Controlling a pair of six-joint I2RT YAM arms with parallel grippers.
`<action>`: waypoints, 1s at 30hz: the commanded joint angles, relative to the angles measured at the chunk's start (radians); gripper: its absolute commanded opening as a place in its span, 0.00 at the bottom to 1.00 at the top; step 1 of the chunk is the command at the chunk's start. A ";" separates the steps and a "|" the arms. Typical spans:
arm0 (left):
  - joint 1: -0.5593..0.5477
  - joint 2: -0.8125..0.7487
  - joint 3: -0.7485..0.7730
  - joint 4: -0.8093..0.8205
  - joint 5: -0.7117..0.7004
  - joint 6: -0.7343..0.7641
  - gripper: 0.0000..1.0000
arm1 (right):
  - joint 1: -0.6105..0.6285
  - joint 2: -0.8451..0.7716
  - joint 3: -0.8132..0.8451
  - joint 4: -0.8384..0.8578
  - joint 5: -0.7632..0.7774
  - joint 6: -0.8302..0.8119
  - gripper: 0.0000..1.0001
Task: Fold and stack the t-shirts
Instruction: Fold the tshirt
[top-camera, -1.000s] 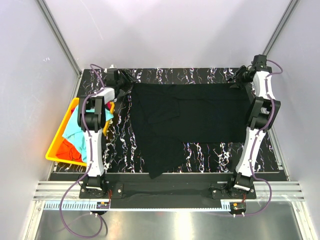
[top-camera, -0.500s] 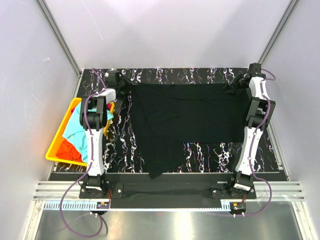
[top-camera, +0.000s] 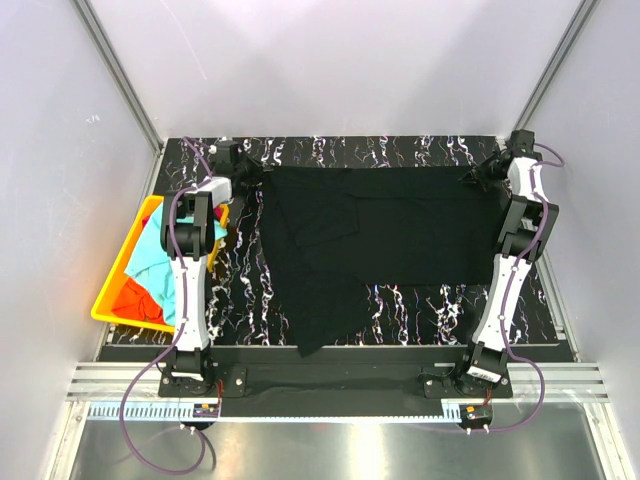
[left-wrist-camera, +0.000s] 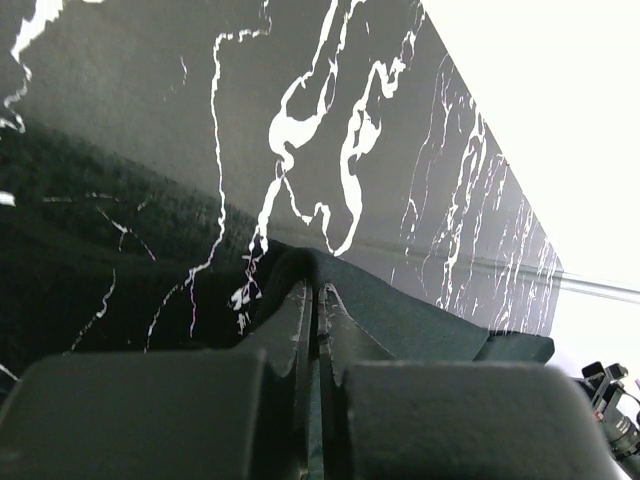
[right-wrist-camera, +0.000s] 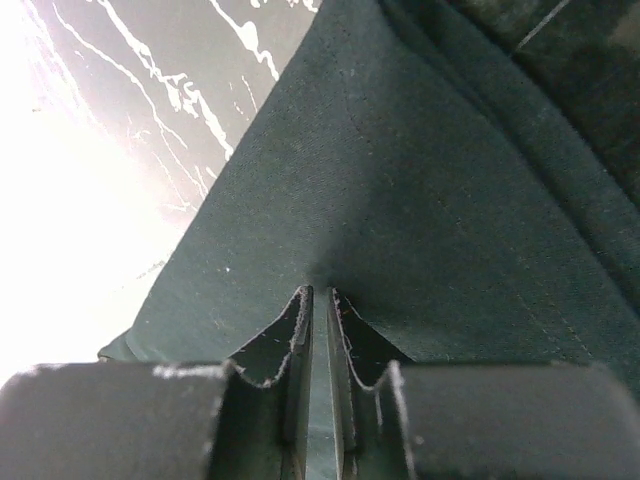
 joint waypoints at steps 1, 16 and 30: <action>0.023 0.018 0.047 0.040 -0.026 0.007 0.00 | -0.008 0.015 -0.022 0.014 0.061 0.018 0.17; 0.041 0.032 0.119 0.008 -0.043 0.002 0.00 | -0.005 0.031 0.004 0.014 0.009 0.101 0.17; 0.026 -0.230 0.073 -0.190 -0.049 0.266 0.57 | 0.048 -0.162 0.213 -0.247 0.170 -0.094 0.65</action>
